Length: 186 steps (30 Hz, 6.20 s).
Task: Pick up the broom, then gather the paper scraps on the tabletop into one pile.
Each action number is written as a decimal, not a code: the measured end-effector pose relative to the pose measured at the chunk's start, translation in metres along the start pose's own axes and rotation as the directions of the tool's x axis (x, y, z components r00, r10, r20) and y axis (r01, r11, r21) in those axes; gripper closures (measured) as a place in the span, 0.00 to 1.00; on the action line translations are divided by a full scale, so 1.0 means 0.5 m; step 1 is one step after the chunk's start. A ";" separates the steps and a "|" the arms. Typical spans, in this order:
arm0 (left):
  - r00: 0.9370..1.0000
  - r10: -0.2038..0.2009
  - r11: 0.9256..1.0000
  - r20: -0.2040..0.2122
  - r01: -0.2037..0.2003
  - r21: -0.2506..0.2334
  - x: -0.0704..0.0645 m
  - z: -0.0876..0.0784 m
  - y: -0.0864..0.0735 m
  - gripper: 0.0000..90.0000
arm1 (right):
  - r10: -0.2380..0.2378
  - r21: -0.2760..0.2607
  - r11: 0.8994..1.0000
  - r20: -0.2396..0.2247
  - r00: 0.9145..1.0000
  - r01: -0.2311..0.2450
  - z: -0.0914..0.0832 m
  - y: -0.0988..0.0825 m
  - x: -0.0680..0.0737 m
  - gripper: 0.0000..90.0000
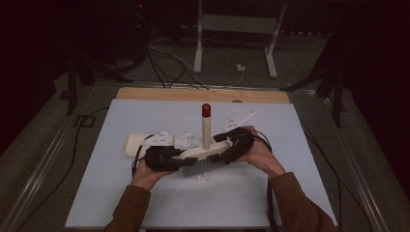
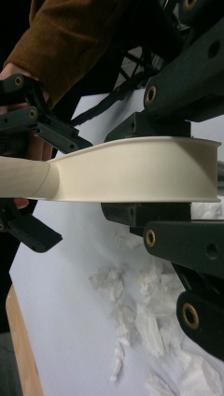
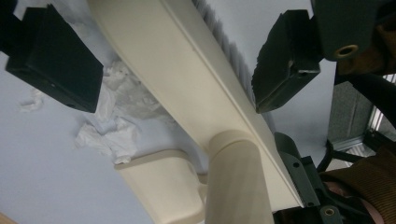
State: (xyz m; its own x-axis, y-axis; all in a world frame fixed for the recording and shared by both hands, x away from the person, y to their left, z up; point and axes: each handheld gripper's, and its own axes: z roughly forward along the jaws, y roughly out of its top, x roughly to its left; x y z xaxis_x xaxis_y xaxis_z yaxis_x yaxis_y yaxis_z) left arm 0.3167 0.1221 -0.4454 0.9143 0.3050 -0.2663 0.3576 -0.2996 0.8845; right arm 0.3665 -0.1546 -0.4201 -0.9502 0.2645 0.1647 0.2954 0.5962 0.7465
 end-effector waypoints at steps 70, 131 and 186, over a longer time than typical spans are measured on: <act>0.820 -0.204 0.973 -0.534 0.109 -0.204 -0.005 -0.200 -0.113 0.01 | 0.114 -0.184 0.978 0.095 0.989 -0.095 -0.051 -0.014 -0.027 0.75; 0.584 -0.265 0.963 -0.767 0.126 -0.237 -0.017 -0.249 -0.189 0.01 | 0.269 -0.184 0.962 0.540 0.798 -0.200 -0.026 -0.041 -0.181 0.75; 0.568 -0.279 0.960 -0.774 0.140 -0.243 -0.015 -0.248 -0.193 0.01 | -0.214 0.065 0.977 0.232 0.949 0.204 0.104 -0.035 -0.054 0.75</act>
State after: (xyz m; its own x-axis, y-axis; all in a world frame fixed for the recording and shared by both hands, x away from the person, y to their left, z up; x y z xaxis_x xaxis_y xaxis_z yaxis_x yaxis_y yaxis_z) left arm 0.2520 0.2611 -0.4811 0.2723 0.9569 -0.1012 0.4256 -0.0255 0.9045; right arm 0.3921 -0.1326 -0.4714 -0.9416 0.2999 -0.1530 0.1011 0.6854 0.7211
